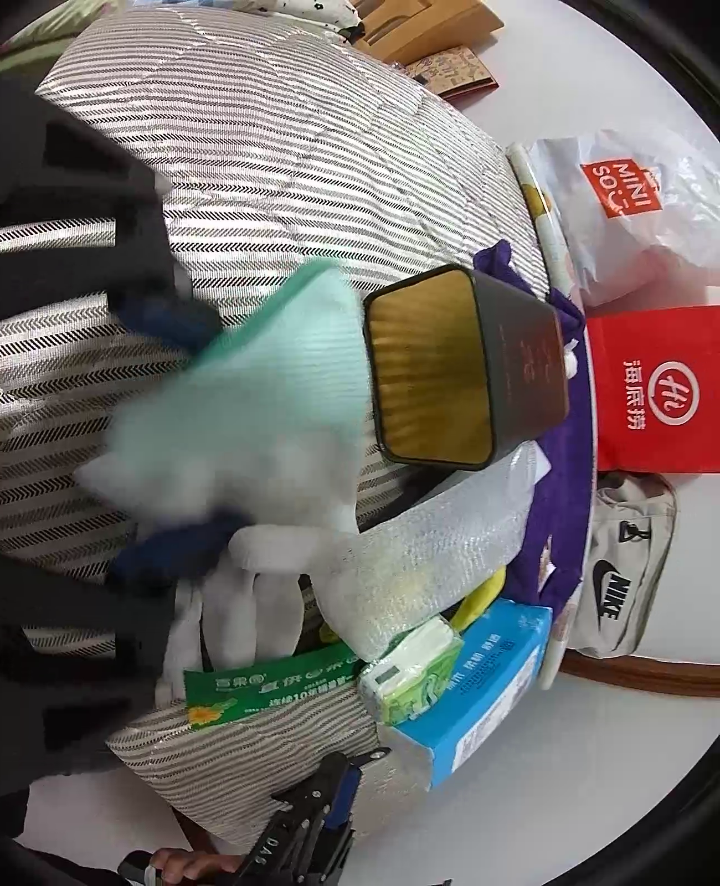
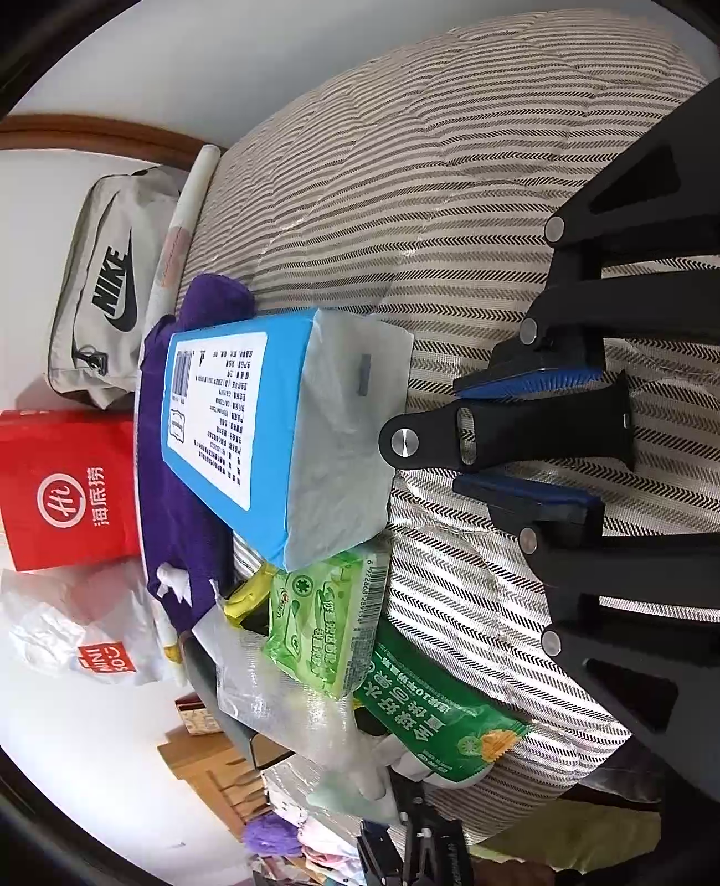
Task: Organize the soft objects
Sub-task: 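Lift the glove with the left tool while the right tool lifts the strap, then carry the strap and glove over the purple towel with both tools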
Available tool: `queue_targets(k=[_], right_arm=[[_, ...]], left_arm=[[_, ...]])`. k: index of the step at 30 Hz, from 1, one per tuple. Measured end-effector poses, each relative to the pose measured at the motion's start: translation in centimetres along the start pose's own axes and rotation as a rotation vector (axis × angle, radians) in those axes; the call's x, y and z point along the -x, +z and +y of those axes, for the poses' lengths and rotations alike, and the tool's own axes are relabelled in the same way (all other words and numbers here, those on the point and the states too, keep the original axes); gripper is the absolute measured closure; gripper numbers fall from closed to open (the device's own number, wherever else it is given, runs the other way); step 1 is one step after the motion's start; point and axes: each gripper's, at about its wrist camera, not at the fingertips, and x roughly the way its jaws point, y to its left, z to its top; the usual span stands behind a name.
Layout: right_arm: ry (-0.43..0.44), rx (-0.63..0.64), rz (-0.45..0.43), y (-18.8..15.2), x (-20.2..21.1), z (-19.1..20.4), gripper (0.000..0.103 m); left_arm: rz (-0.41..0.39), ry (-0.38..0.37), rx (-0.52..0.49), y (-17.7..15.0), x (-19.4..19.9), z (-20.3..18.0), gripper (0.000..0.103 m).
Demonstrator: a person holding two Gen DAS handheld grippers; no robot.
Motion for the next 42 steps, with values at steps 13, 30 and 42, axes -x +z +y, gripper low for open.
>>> queue_targets(k=[13, 30, 42], right_arm=[[0.067, -0.043, -0.024, 0.4, 1.2, -0.2, 0.076], [0.103, -0.044, -0.096, 2.1, 4.9, -0.2, 0.076], [0.105, -0.034, -0.122, 4.0, 6.0, -0.5, 0.076]], left_arm=[[-0.012, -0.06, 0.161, 0.6, 1.4, 3.8, 0.09], [-0.087, -0.134, 0.231, 2.4, 5.0, 5.2, 0.09], [-0.14, -0.17, 0.258, 4.3, 7.3, 6.0, 0.09]])
